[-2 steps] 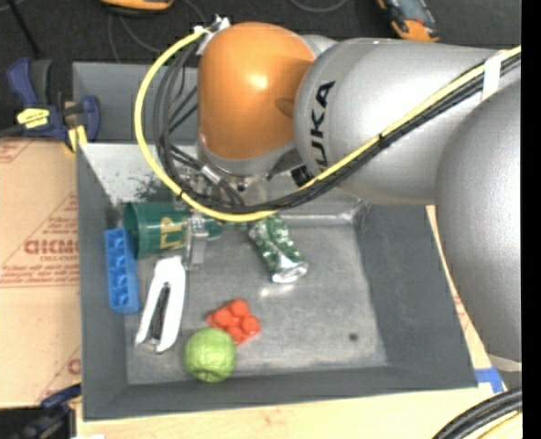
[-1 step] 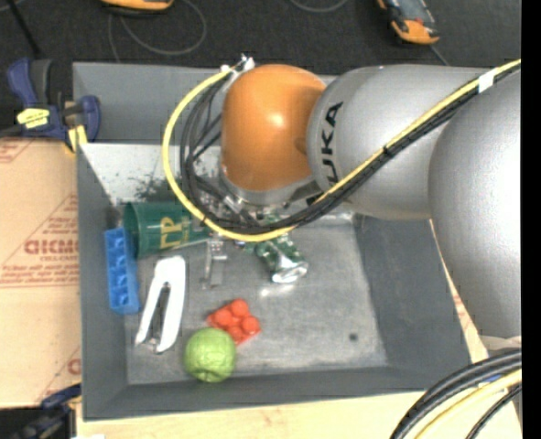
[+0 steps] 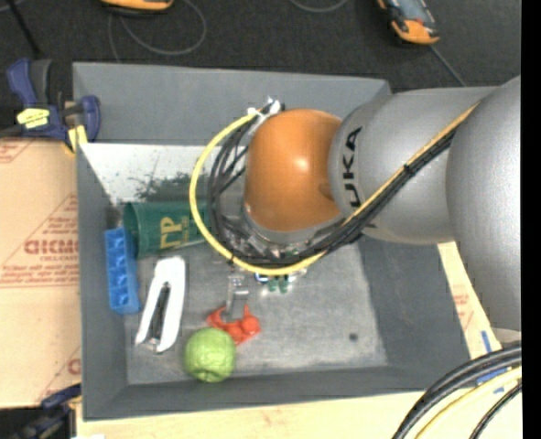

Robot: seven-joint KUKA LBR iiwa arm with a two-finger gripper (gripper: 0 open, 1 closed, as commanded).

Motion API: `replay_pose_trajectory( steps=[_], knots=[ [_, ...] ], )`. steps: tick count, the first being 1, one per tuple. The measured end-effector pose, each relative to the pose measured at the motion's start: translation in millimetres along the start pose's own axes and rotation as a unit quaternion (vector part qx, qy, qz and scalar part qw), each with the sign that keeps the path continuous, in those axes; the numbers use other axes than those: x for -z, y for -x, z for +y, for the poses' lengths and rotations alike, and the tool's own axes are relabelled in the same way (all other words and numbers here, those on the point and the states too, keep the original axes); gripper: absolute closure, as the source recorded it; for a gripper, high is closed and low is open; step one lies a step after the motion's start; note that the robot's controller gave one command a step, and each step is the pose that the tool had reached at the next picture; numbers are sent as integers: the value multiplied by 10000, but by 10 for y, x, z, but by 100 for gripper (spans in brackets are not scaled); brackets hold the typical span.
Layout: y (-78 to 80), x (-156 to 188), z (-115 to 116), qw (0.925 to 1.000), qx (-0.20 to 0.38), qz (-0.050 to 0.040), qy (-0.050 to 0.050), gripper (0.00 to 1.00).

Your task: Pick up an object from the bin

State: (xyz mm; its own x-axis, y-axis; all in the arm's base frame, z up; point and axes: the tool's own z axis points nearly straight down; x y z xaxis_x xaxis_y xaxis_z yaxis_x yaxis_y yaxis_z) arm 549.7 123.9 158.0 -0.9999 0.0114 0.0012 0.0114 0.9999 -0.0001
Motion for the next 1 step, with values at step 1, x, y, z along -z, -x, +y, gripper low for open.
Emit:
replay_pose_trajectory(
  steps=[1],
  knots=[
    [-50,-257,-120,9998,213,-22,2,0]
  ],
)
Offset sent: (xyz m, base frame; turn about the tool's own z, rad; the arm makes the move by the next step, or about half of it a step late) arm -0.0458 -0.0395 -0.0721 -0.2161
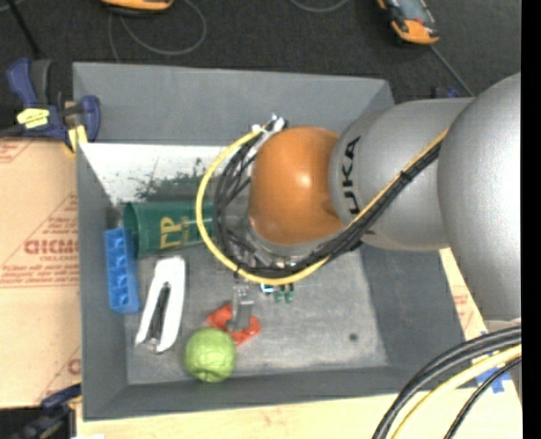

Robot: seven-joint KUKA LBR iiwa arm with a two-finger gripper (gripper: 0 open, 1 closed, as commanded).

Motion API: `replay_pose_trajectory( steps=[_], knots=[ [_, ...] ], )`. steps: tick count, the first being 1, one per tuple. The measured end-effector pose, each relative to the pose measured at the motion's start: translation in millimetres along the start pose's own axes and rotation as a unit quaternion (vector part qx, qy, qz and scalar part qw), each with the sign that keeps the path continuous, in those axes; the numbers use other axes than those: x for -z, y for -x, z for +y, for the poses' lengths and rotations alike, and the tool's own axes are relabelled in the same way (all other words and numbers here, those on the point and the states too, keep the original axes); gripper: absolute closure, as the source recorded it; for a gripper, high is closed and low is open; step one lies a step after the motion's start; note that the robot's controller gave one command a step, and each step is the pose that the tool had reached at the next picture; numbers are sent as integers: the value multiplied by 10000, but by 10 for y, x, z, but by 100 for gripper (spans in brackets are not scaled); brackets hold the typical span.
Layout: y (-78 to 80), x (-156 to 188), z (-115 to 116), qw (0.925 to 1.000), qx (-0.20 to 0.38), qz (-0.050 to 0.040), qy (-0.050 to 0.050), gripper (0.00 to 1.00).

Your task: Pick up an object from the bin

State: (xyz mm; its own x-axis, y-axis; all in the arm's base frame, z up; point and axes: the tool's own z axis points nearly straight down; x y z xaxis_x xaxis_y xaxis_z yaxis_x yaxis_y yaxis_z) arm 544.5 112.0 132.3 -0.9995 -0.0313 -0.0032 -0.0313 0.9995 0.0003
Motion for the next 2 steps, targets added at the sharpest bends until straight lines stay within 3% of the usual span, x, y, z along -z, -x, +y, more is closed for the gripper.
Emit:
replay_pose_trajectory(
  steps=[1,2],
  knots=[
    [-260,-316,-179,9977,685,-2,-1,0],
    [-492,-601,-103,9999,166,-23,2,100]
  ],
)
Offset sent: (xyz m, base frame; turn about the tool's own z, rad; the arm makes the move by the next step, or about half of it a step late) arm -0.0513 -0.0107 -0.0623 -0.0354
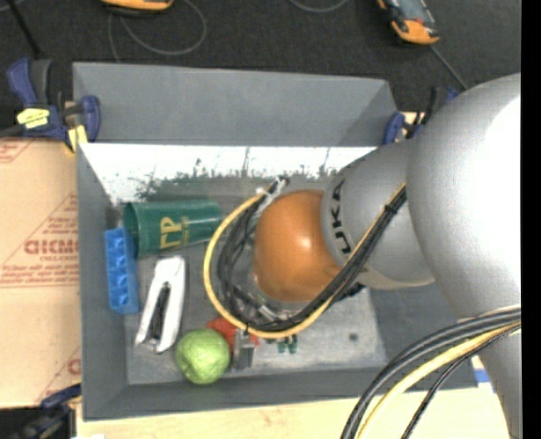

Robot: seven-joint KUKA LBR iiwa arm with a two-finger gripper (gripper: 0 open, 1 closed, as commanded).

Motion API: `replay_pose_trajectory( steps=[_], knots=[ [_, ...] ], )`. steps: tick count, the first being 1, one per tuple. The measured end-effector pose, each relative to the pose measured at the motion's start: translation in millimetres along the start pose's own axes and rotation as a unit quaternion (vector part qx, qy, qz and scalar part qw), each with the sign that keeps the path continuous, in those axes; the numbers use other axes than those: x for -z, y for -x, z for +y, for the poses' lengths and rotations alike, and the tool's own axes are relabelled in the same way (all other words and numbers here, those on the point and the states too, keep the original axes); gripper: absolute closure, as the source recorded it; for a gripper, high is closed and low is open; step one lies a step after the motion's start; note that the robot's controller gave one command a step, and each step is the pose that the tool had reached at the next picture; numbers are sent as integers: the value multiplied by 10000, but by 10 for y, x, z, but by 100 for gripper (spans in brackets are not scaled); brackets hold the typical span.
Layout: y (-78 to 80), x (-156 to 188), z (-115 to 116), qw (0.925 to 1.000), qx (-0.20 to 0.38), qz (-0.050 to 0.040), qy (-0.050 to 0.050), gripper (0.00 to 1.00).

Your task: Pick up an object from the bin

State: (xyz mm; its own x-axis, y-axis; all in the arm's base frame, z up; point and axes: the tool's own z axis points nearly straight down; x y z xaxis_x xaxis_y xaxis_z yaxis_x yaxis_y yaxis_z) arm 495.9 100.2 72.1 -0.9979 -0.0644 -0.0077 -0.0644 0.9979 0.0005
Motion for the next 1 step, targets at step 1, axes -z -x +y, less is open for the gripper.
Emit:
replay_pose_trajectory(
  steps=[1],
  knots=[
    [0,0,0,10000,-7,0,1,100]
  ],
)
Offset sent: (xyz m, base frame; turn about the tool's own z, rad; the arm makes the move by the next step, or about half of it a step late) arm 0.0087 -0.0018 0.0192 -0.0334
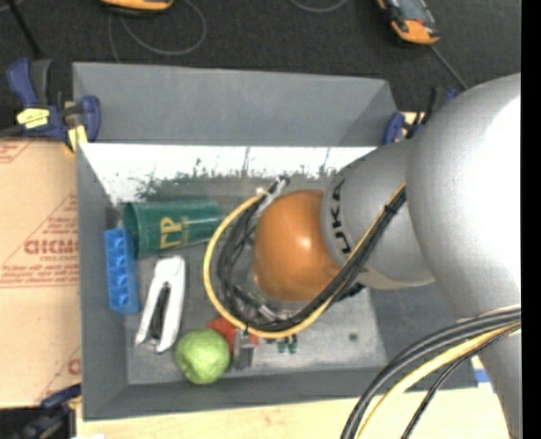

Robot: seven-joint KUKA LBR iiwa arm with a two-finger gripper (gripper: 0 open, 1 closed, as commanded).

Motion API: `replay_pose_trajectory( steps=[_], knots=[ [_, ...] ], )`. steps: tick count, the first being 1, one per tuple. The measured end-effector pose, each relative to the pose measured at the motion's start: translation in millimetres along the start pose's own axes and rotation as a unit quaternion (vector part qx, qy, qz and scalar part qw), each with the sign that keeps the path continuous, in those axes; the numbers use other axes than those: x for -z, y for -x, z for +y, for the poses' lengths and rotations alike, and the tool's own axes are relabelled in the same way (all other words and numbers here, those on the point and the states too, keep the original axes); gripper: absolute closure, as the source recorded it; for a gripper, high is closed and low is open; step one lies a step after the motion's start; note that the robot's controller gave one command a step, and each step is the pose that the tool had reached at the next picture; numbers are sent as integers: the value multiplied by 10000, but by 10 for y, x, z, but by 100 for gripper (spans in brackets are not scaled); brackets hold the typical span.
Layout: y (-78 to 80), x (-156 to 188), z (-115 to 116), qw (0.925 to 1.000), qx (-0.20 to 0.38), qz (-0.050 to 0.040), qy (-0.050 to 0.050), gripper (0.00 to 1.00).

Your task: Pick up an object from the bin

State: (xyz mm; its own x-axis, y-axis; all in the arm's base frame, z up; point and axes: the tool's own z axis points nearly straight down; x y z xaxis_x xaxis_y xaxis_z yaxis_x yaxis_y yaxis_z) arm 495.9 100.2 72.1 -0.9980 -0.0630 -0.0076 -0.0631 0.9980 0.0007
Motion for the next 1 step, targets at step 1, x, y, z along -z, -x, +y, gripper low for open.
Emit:
replay_pose_trajectory(
  steps=[1],
  knots=[
    [58,128,-22,9999,121,28,-6,100]
  ],
)
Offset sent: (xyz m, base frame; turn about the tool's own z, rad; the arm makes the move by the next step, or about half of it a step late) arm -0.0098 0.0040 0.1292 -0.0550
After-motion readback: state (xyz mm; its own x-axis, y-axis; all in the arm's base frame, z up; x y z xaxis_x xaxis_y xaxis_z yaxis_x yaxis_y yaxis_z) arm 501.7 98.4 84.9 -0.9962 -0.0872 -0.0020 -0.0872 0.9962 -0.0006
